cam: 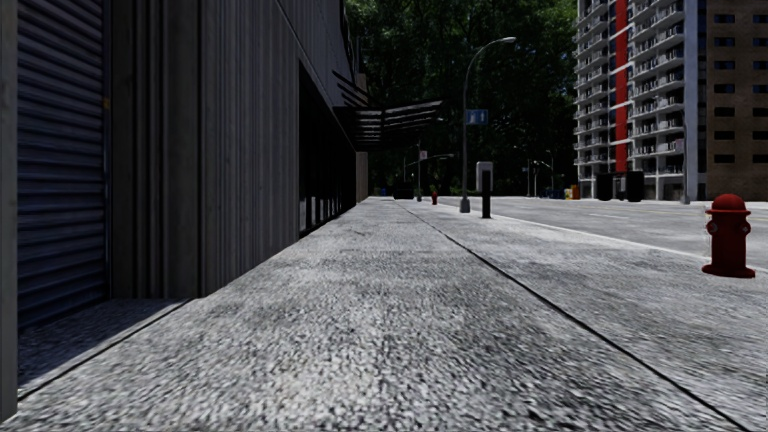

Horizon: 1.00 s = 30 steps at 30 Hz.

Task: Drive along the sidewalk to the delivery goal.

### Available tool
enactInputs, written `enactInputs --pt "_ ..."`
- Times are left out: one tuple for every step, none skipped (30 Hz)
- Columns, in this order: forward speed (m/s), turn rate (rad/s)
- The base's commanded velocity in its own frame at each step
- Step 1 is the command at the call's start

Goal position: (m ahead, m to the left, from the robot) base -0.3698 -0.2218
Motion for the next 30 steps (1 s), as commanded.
enactInputs --pt "0.00 0.00" --pt "0.00 0.00" --pt "0.00 0.00" --pt "0.00 0.00" --pt "0.00 0.00" --pt "0.00 0.00" --pt "0.00 0.00" --pt "0.00 0.00" --pt "0.00 0.00" --pt "0.00 0.00" --pt "0.00 0.00" --pt "0.00 0.00" --pt "0.00 0.00" --pt "0.00 0.00" --pt "0.00 0.00" --pt "0.00 0.00" --pt "0.00 0.00" --pt "0.00 0.00" --pt "0.00 0.00" --pt "0.00 0.00" --pt "0.00 0.00" --pt "0.00 0.00" --pt "0.00 0.00" --pt "0.00 0.00" --pt "0.00 0.00" --pt "0.00 0.00" --pt "0.00 0.00" --pt "0.00 0.00" --pt "0.00 0.00" --pt "0.00 0.00"
